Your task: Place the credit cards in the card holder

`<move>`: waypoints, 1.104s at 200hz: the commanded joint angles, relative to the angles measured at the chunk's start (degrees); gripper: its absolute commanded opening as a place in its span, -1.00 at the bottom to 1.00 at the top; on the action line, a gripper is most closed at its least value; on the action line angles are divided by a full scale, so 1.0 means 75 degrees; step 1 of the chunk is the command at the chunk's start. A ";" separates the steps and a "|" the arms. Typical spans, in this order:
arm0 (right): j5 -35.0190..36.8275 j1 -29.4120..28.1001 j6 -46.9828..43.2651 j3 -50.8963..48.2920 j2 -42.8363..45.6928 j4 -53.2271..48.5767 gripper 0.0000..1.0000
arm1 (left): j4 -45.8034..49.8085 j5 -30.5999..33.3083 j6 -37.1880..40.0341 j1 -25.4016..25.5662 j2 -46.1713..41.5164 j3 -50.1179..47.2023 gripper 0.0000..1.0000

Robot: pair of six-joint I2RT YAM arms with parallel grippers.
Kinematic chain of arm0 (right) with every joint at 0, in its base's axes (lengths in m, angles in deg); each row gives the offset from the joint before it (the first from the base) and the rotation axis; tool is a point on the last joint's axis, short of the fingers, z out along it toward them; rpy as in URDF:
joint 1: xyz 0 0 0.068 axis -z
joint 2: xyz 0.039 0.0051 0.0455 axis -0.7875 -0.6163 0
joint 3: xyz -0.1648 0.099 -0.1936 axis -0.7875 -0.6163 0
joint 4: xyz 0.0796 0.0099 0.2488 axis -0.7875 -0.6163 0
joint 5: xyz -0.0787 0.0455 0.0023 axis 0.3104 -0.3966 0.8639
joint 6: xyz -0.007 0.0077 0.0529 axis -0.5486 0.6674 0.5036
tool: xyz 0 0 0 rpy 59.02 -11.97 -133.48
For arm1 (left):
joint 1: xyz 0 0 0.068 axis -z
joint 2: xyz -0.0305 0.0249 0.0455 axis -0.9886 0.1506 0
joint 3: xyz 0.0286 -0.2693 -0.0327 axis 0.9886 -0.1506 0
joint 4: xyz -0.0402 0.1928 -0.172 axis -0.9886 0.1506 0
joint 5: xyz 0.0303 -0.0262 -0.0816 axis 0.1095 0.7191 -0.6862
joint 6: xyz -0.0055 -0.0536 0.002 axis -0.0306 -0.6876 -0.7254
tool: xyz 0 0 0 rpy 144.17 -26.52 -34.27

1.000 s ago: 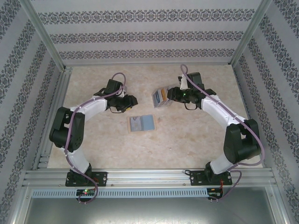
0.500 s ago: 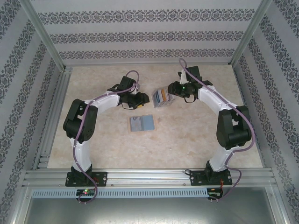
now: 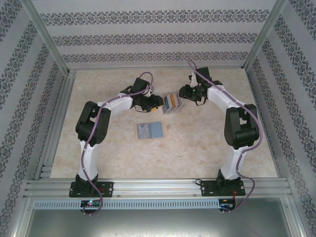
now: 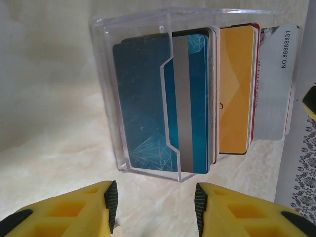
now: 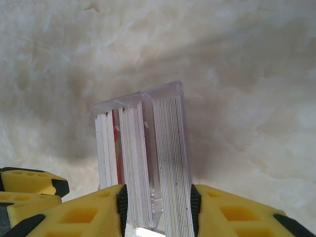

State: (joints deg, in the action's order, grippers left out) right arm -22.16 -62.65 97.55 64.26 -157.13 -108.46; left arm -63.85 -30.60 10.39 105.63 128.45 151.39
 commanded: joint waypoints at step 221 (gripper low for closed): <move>-0.0297 -0.0280 -0.0230 0.1200 -0.0597 -0.0768 -0.17 | 0.0119 -0.0468 -0.0224 0.0291 0.1382 0.1444 -0.05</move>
State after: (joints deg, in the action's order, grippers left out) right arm -23.29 -64.18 96.41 71.69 -162.94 -112.74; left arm -63.72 -33.53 8.88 106.90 138.26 162.03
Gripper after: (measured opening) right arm 0.421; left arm 0.478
